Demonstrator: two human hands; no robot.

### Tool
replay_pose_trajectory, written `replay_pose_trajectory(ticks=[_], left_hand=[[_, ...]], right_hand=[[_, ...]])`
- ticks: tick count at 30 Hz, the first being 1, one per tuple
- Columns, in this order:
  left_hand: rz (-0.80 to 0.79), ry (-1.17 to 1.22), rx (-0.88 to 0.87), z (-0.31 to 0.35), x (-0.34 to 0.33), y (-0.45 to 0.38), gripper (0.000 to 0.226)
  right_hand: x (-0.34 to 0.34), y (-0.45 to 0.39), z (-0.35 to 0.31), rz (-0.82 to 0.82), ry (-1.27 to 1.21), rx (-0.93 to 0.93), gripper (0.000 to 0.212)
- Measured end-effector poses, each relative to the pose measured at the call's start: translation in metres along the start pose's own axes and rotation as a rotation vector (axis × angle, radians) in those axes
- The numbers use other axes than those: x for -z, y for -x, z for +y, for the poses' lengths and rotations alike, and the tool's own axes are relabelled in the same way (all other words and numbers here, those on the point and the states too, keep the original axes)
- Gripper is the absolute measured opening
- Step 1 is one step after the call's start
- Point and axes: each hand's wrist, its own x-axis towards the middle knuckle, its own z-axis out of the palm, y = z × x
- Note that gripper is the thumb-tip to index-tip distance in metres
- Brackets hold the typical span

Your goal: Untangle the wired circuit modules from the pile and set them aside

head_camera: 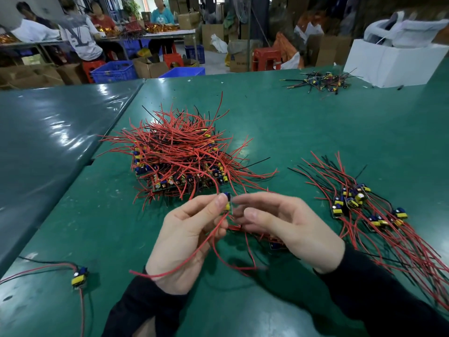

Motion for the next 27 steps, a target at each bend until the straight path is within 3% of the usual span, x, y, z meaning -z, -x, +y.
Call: replay_pose_trajectory(ticks=[4, 10, 14, 16, 22, 25, 27], left_hand=[[-0.108, -0.06, 0.105, -0.005, -0.003, 0.001, 0.024], [-0.179, -0.05, 0.123, -0.008, -0.003, 0.0, 0.02], [-0.172, 0.029, 0.153, -0.01, -0.002, -0.003, 0.032], [-0.146, -0.028, 0.14, -0.01, -0.001, -0.003, 0.025], [-0.074, -0.294, -0.166, -0.017, -0.006, 0.0, 0.008], [0.011, -0.455, -0.357, -0.025, -0.006, -0.001, 0.012], [0.026, -0.479, -0.385, -0.028, -0.008, -0.001, 0.009]], right_hand=[[-0.002, 0.001, 0.002, 0.043, -0.017, 0.163, 0.027], [0.0, -0.001, 0.004, 0.043, -0.045, 0.152, 0.022], [0.001, -0.003, 0.004, 0.121, -0.099, 0.163, 0.026], [0.002, -0.003, 0.004, 0.176, -0.132, 0.166, 0.027], [-0.001, -0.004, 0.005, 0.28, -0.197, 0.131, 0.033], [-0.003, -0.004, 0.008, 0.313, -0.302, 0.121, 0.033], [-0.003, -0.005, 0.011, 0.334, -0.336, 0.12, 0.033]])
